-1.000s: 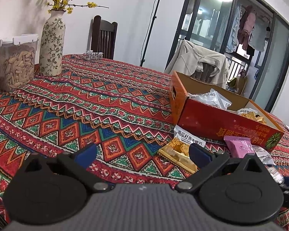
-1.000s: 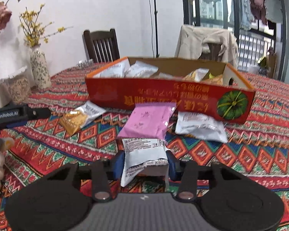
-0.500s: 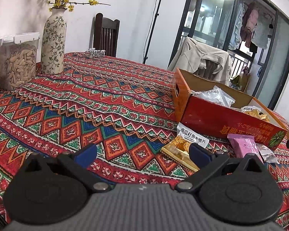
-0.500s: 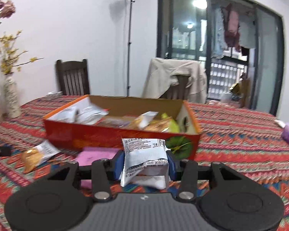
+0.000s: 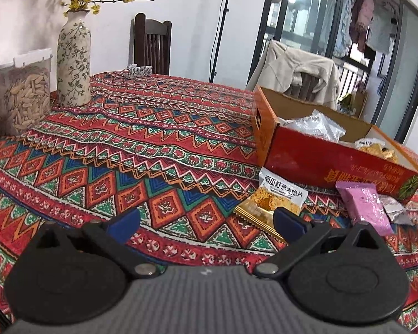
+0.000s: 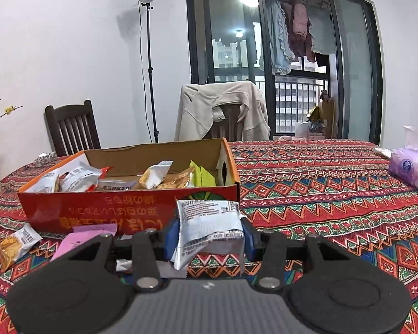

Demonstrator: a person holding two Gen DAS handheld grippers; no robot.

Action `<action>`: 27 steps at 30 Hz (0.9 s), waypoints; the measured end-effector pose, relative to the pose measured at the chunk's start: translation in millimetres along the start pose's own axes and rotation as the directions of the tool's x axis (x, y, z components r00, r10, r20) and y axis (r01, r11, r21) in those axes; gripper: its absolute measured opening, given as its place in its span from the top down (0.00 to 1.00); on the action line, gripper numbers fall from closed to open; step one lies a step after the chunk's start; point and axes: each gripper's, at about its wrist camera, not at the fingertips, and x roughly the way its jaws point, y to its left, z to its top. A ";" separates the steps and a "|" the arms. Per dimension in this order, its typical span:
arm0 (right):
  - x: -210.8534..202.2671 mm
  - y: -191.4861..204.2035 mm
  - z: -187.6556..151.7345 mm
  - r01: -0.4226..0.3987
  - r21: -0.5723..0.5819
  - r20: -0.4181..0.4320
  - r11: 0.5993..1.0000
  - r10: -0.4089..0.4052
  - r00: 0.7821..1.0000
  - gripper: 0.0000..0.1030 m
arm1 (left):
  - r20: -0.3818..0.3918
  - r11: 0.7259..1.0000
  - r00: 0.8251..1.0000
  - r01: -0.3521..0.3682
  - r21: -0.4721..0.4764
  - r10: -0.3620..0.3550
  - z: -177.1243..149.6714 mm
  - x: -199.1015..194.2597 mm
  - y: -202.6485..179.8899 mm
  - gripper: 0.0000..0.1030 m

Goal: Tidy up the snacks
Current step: 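Grasp a white packet with the right gripper while the left grasps a yellow cracker packet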

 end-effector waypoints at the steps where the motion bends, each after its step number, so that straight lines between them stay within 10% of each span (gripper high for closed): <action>1: -0.5 1.1 -1.3 0.001 -0.003 0.000 1.000 -0.001 1.000 0.56 | -0.010 1.000 1.000 0.001 -0.011 -0.001 2.8 0.3 -0.8 0.00; 15: -6.0 -2.6 -2.2 0.003 0.021 0.008 1.000 -0.003 1.000 0.56 | -0.119 0.967 0.992 -0.001 0.253 0.032 23.7 42.1 -77.1 0.00; 27: -4.9 -2.7 -1.7 -0.006 0.026 0.007 1.000 0.006 1.000 0.55 | -0.146 0.985 0.988 -0.019 0.173 0.045 18.4 68.2 -80.1 0.00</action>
